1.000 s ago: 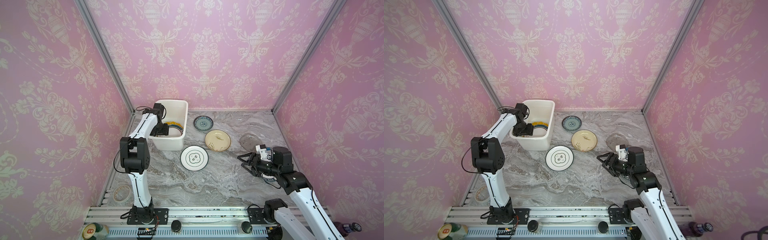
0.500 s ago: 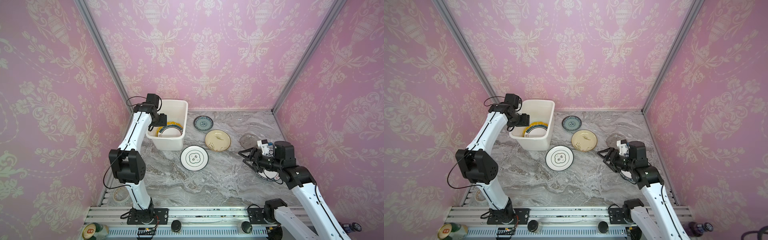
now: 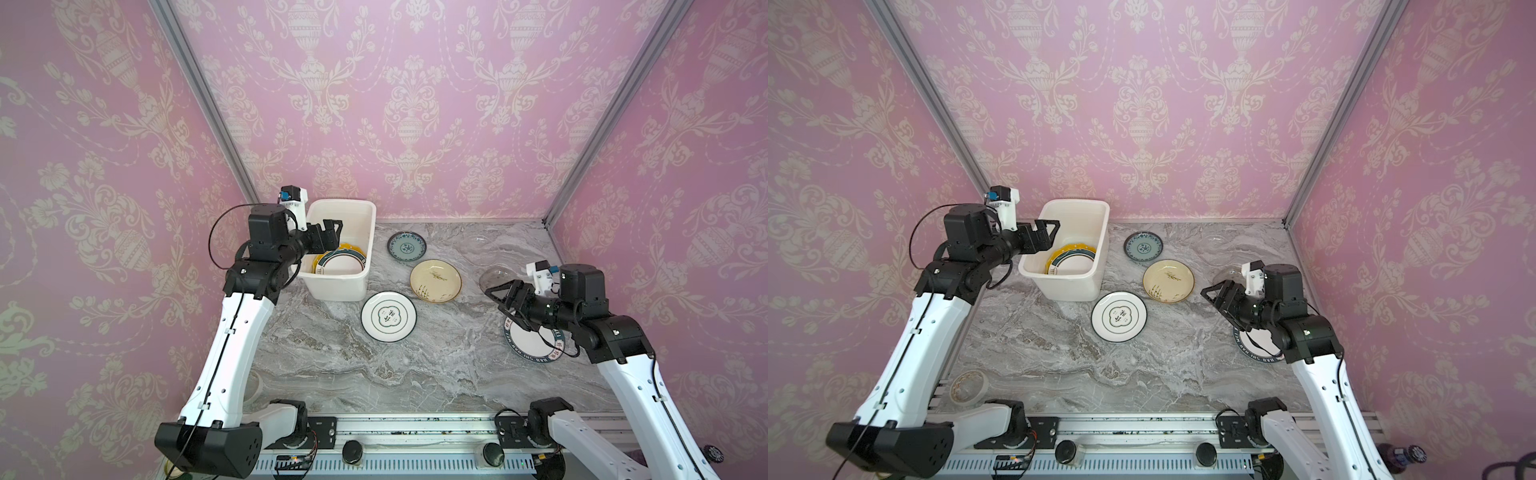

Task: Place the plates into the plastic bin on the countertop
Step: Place the plate in the plastic bin, then pick up the plate from the middle-right of the table.

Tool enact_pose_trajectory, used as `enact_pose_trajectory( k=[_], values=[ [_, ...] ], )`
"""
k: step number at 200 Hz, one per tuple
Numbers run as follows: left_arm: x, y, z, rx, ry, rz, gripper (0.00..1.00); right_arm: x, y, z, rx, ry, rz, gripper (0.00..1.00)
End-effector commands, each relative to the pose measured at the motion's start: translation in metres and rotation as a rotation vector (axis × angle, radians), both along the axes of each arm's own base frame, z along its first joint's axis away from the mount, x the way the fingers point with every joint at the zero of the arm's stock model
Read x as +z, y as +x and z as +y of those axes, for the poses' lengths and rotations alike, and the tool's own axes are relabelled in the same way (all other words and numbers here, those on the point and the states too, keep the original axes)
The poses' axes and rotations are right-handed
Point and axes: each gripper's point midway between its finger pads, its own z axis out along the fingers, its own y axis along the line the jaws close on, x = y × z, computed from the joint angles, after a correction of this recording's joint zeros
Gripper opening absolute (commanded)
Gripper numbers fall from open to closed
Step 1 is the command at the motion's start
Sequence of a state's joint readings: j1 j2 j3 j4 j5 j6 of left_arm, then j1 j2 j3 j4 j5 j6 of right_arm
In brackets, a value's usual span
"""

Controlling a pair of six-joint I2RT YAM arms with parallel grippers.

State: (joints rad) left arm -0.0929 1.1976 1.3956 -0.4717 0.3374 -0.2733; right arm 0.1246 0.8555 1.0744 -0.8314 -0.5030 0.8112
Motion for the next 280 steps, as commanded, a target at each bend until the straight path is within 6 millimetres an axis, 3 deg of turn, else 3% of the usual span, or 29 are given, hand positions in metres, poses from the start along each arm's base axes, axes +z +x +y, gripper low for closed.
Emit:
enact_pose_trajectory(
  k=[1,21,25,61,94,127,162,203,240,280],
  values=[
    [-0.002,-0.009,-0.041,-0.177,-0.131,-0.001,0.94,-0.005,-0.005,-0.019,-0.050,-0.114,0.038,0.72],
    [-0.006,-0.016,-0.070,-0.268,-0.213,0.039,0.92,-0.014,-0.004,-0.034,-0.103,-0.160,0.101,0.72],
    [-0.007,-0.018,-0.076,-0.286,-0.228,0.055,0.92,-0.003,-0.002,-0.038,-0.118,-0.163,0.079,0.72],
    [-0.030,-0.034,-0.148,-0.419,-0.304,0.222,0.89,0.021,0.016,-0.054,-0.227,-0.121,0.017,0.73],
    [-0.084,-0.055,-0.215,-0.419,-0.383,0.483,0.85,0.046,0.027,-0.069,-0.337,-0.102,-0.092,0.72],
    [-0.148,-0.097,-0.292,-0.468,-0.337,0.714,0.86,0.043,0.011,-0.082,-0.389,-0.168,-0.061,0.73],
    [-0.193,-0.129,-0.362,-0.562,-0.296,0.861,0.90,0.059,-0.005,-0.073,-0.348,-0.133,-0.122,0.76],
    [-0.237,-0.137,-0.407,-0.568,-0.262,0.972,0.90,0.078,-0.016,-0.065,-0.338,-0.056,-0.194,0.76],
    [-0.272,-0.130,-0.422,-0.487,-0.294,1.023,0.87,0.081,-0.019,-0.061,-0.335,-0.019,-0.208,0.76],
    [-0.293,-0.128,-0.441,-0.476,-0.312,1.047,0.83,0.078,-0.018,-0.059,-0.334,0.003,-0.206,0.75]
  ],
)
